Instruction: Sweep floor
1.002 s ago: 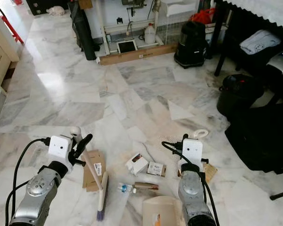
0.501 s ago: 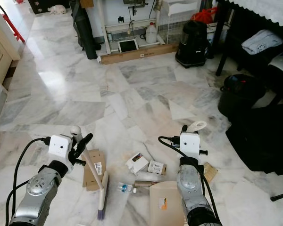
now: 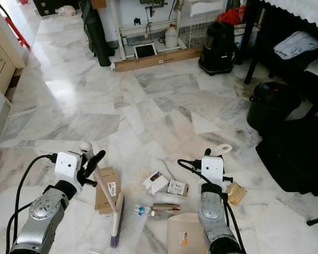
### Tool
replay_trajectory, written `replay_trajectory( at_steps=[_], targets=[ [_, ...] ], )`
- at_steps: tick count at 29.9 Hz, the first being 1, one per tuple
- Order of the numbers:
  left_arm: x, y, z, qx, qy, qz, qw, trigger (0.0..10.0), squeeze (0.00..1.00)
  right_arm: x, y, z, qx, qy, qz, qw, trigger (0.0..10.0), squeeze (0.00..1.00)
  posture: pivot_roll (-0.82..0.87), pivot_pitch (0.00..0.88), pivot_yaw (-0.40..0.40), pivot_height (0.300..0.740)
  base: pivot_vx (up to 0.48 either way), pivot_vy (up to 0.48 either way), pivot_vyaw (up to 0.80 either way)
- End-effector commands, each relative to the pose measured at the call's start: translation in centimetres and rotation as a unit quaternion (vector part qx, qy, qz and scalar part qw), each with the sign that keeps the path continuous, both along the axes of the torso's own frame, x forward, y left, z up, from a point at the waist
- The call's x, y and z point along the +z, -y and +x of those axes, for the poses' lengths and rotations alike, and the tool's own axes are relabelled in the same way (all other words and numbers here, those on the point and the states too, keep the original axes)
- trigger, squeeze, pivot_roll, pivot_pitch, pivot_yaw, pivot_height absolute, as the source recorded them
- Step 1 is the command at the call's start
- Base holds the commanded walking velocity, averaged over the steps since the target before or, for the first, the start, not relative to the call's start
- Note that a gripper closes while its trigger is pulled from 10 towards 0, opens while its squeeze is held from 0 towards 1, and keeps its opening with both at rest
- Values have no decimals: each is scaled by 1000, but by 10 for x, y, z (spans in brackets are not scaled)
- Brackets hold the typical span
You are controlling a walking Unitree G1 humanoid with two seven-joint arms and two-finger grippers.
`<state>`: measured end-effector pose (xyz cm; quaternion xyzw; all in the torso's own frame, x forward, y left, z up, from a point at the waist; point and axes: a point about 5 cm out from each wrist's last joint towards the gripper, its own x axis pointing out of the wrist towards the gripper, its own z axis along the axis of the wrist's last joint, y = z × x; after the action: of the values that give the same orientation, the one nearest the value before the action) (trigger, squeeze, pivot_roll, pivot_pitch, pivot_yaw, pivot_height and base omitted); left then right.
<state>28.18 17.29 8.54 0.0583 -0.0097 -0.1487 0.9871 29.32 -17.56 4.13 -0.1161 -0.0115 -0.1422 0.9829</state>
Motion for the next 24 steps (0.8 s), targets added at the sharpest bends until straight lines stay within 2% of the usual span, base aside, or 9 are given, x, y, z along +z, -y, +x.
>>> replay_trajectory(
  at_steps=[1,9,14,24],
  targets=[
    [4,-6,3,5,6,5,1000,10000,0,-2,-1,-1,3,-3,-9,1000,10000,0,101,81,106,740,0,0,0],
    [6,-9,4,6,7,6,1000,10000,0,5,2,2,-13,21,-9,1000,10000,0,111,85,109,740,0,0,0],
    [6,-11,4,7,9,8,1000,10000,0,10,-3,6,0,35,-17,999,10000,0,113,88,114,740,0,0,0],
    [10,-12,7,2,13,9,1000,10000,0,9,-11,6,10,37,-2,999,10000,0,118,90,122,740,0,0,0]
  ],
)
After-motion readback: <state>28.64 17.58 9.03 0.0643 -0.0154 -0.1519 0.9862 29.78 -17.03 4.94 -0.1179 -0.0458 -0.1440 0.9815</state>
